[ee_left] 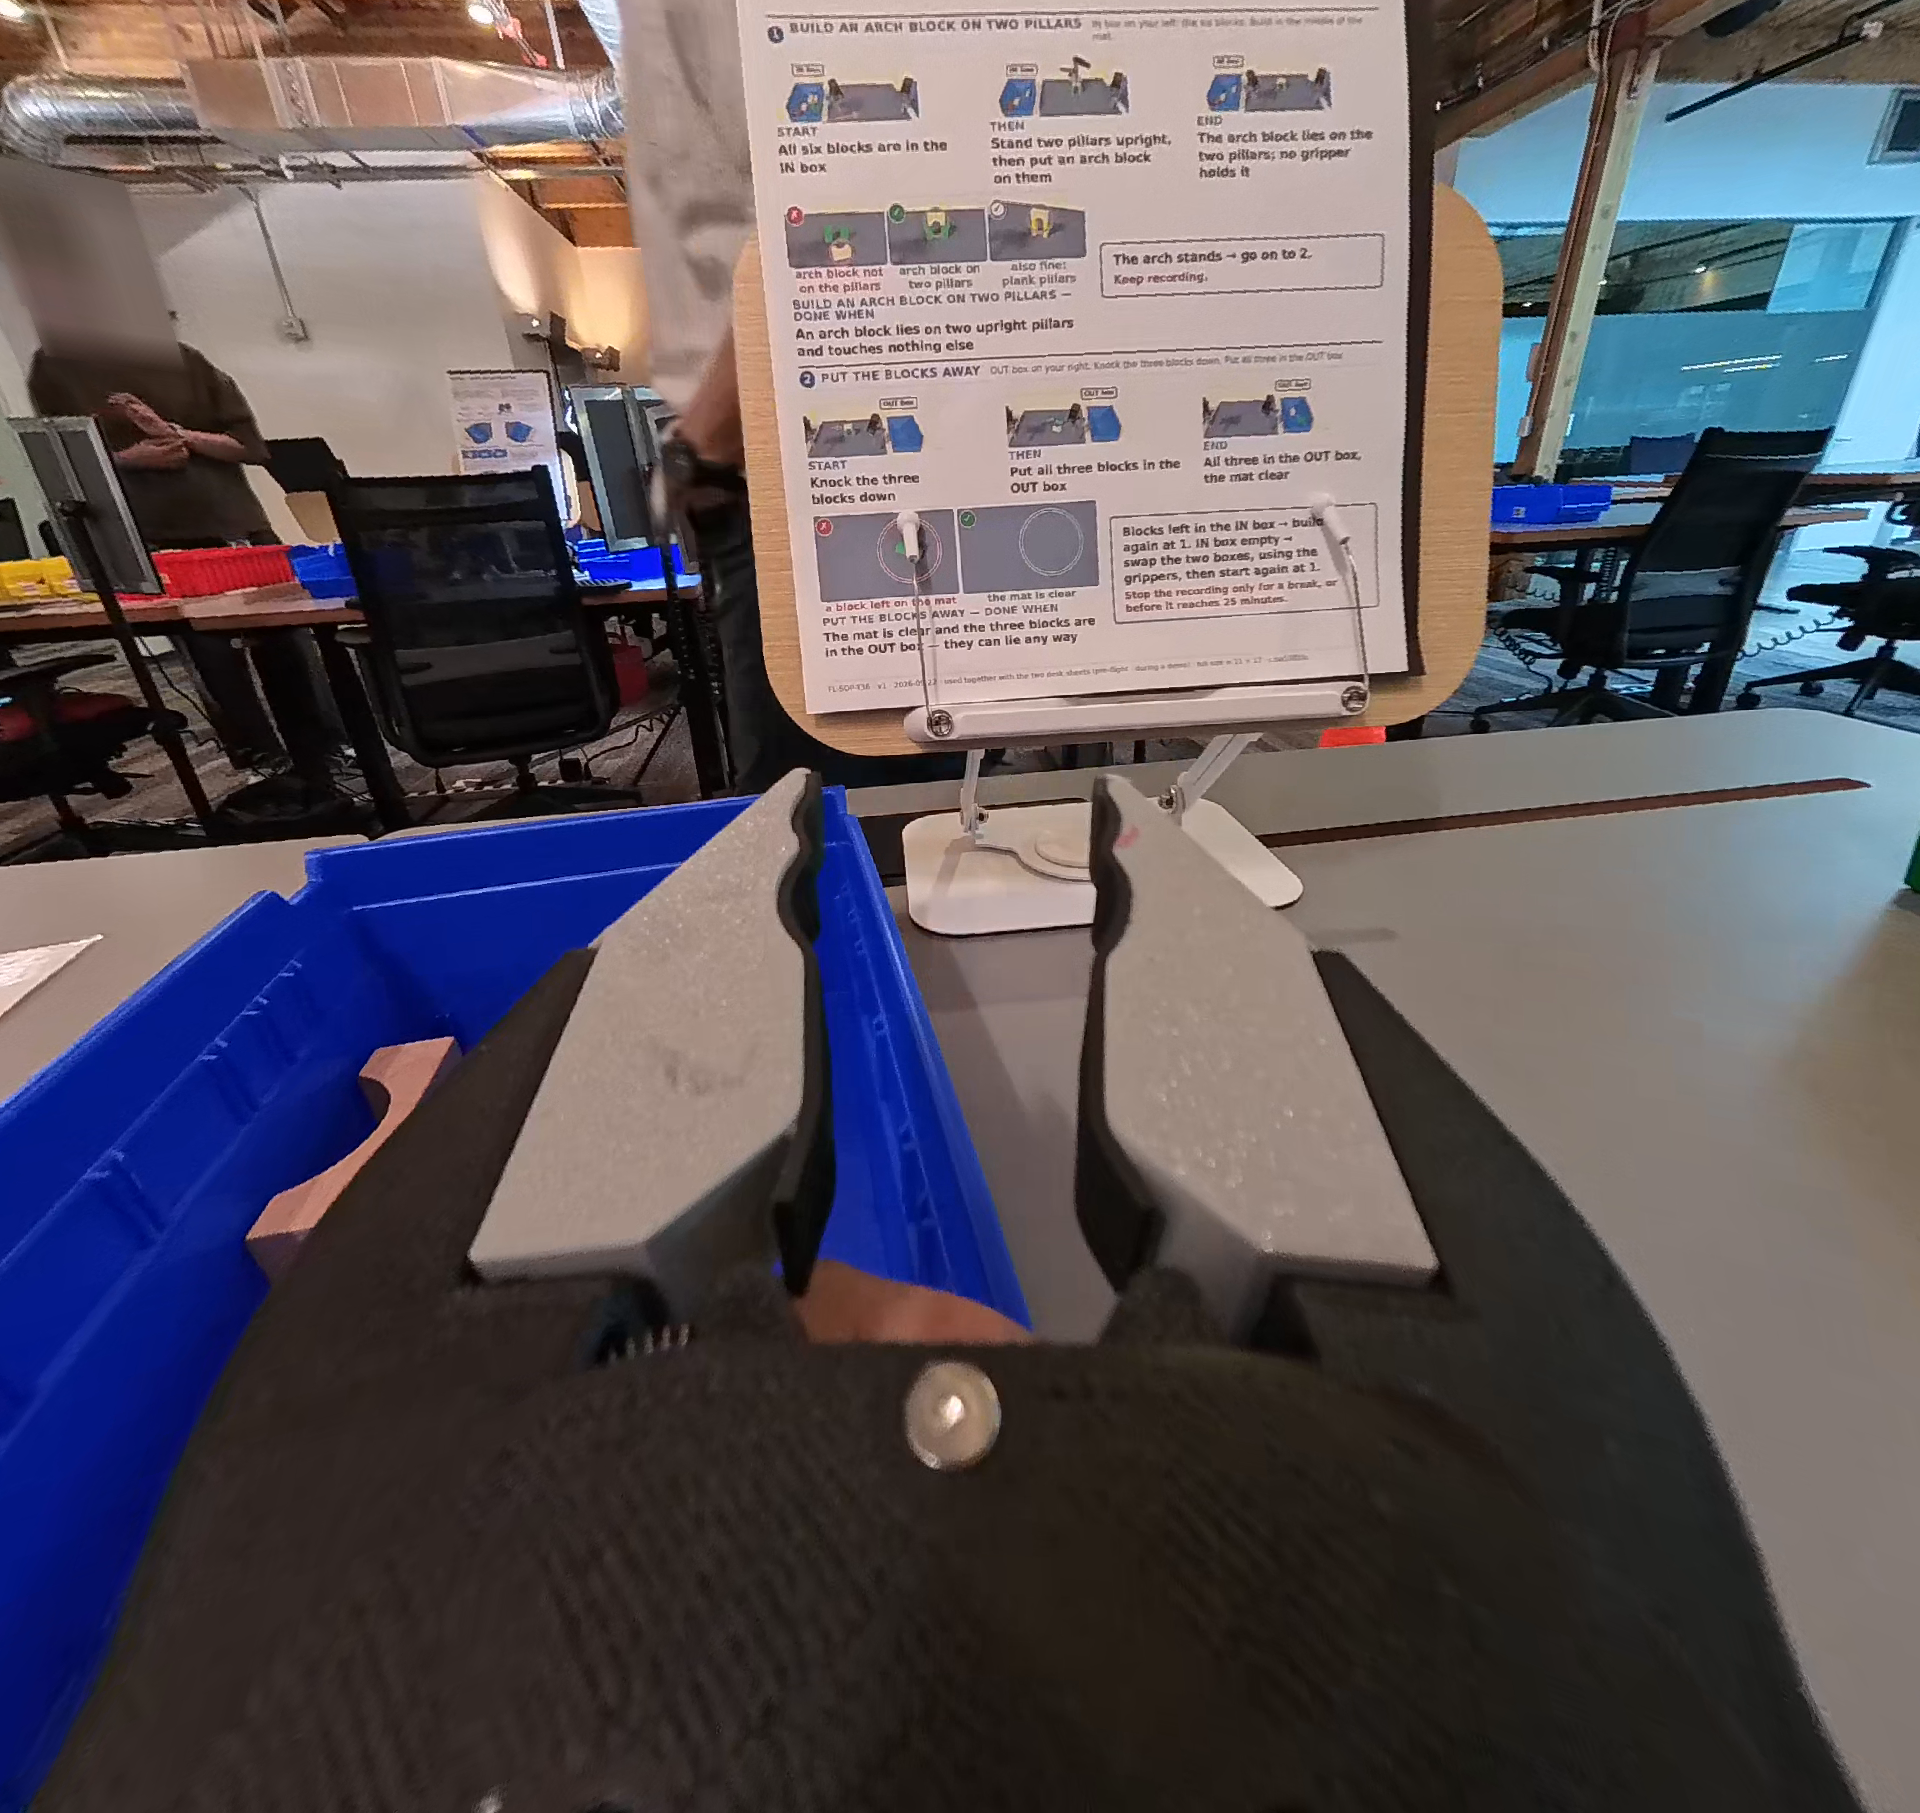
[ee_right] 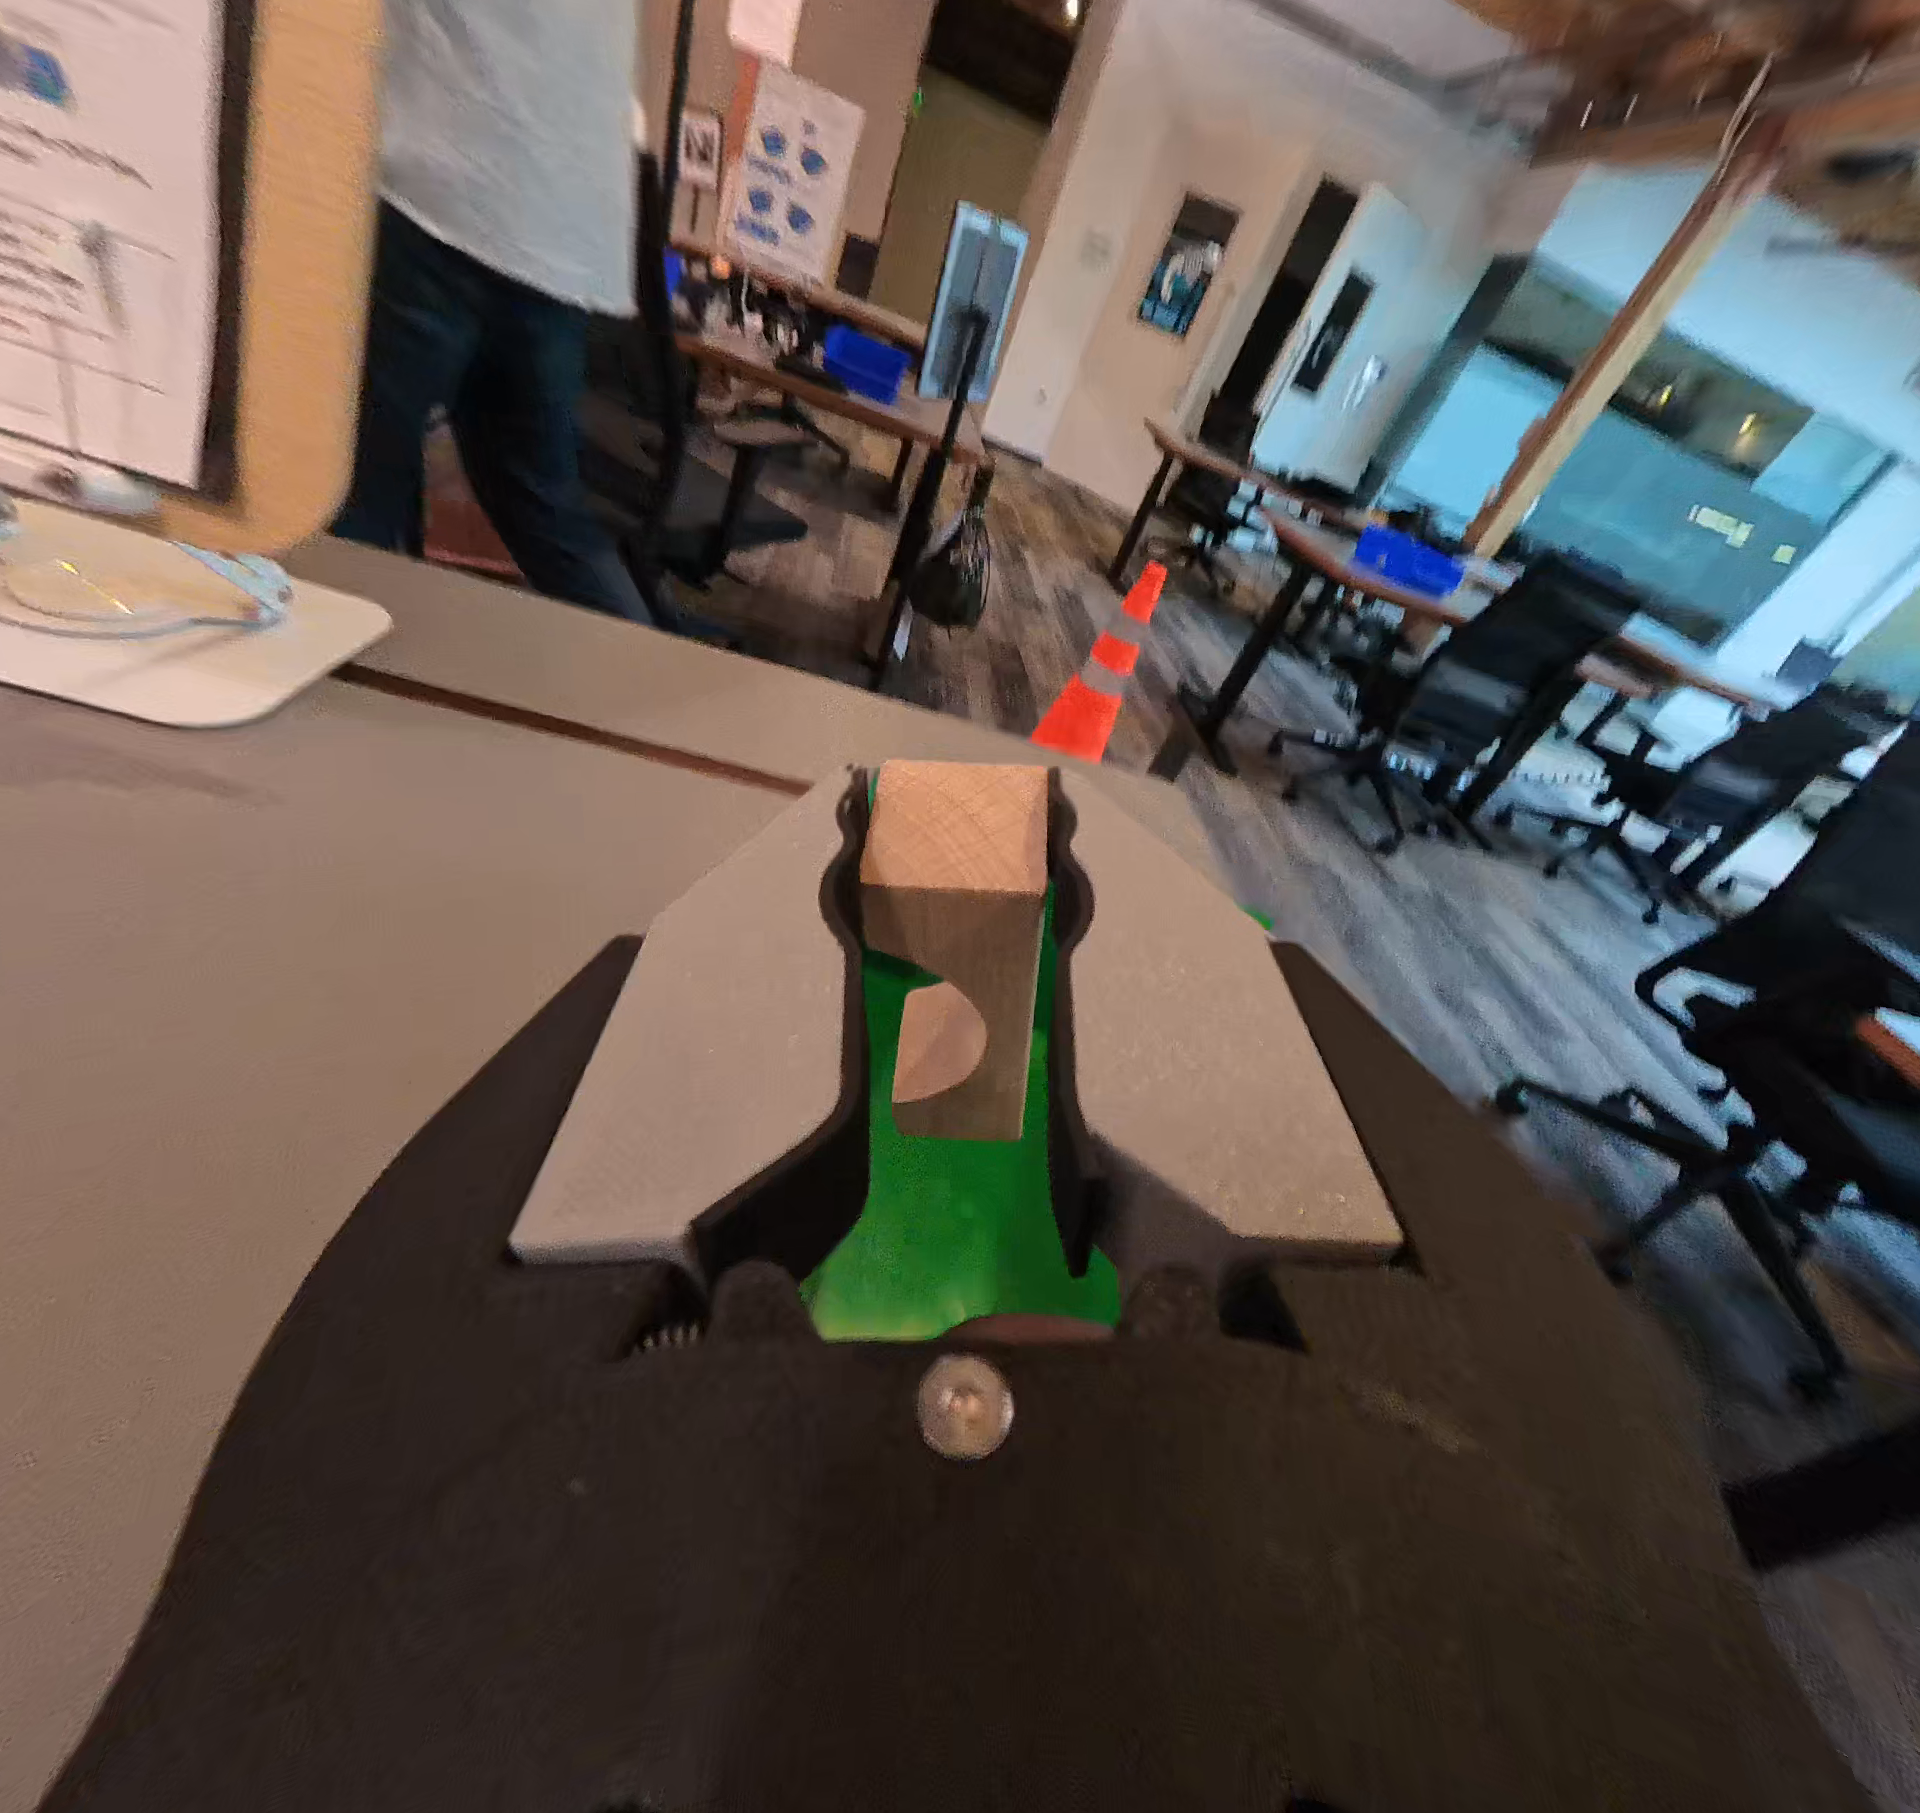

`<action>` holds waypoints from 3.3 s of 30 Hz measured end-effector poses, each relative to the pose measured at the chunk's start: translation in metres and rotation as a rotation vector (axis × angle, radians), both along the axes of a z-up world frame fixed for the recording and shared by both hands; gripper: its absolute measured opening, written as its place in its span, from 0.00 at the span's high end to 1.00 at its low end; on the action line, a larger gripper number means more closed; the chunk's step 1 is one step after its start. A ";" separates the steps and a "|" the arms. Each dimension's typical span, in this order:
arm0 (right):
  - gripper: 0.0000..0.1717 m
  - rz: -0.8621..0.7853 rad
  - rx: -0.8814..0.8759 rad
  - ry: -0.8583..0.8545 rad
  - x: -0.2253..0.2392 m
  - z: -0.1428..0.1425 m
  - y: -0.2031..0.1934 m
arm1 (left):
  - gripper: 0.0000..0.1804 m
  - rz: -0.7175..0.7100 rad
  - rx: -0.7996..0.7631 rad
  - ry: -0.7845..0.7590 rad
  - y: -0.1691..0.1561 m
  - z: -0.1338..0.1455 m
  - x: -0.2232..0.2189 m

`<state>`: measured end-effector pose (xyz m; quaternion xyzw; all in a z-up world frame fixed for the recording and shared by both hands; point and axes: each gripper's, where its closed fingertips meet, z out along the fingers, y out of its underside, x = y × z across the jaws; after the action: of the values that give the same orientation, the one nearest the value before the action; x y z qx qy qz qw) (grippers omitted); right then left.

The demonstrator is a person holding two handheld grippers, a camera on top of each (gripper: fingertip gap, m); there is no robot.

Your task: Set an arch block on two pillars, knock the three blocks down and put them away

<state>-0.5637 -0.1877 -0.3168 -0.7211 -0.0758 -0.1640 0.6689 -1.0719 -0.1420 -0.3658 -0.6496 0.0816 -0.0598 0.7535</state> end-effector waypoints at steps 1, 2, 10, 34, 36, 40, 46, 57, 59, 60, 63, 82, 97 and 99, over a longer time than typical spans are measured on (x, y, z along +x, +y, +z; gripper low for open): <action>0.82 -0.011 -0.047 0.025 0.009 -0.010 0.003 | 0.72 0.000 0.000 0.001 0.000 0.000 0.000; 0.82 -0.025 -0.096 0.048 0.018 -0.023 0.007 | 0.72 0.000 0.000 0.002 0.000 0.000 0.000; 0.83 -0.042 -0.505 0.224 0.039 -0.130 0.026 | 0.72 0.002 -0.002 0.000 0.000 -0.001 0.000; 0.64 0.263 -0.603 0.150 -0.069 -0.114 0.011 | 0.72 0.004 -0.013 0.004 0.002 -0.003 -0.001; 0.70 0.240 -0.691 0.108 -0.064 -0.135 0.010 | 0.72 0.004 -0.013 0.004 0.001 -0.003 -0.001; 0.89 0.205 -0.718 0.073 -0.057 -0.147 0.013 | 0.72 0.001 -0.015 0.001 0.001 -0.003 -0.001; 0.74 0.079 -0.578 0.106 -0.037 -0.113 0.016 | 0.72 -0.002 -0.015 0.003 0.001 -0.003 0.000; 0.66 0.067 -0.919 0.087 -0.032 -0.185 0.000 | 0.72 -0.001 -0.016 0.008 0.001 -0.004 0.001; 0.76 0.052 -0.994 0.056 -0.029 -0.204 -0.001 | 0.72 -0.001 -0.018 0.007 0.002 -0.004 0.001; 0.78 0.050 -1.009 0.056 -0.028 -0.207 -0.001 | 0.72 -0.001 -0.019 0.007 0.002 -0.004 0.001; 0.80 0.054 -1.004 0.100 -0.027 -0.206 -0.002 | 0.72 -0.003 -0.021 0.009 0.002 -0.004 0.001; 0.90 0.077 -0.916 0.127 -0.010 -0.181 -0.009 | 0.72 0.001 -0.329 0.225 -0.040 -0.090 -0.002; 0.94 0.116 -0.947 0.058 -0.056 -0.181 -0.024 | 0.99 0.063 -0.401 0.238 -0.072 -0.088 -0.069; 0.93 0.143 -0.954 0.045 -0.082 -0.181 -0.029 | 0.99 0.047 -0.391 0.224 -0.090 -0.080 -0.080</action>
<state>-0.6453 -0.2166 -0.4973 -0.9438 -0.1778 -0.0489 0.2744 -1.1521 -0.2320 -0.4456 -0.7876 0.1364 0.0156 0.6007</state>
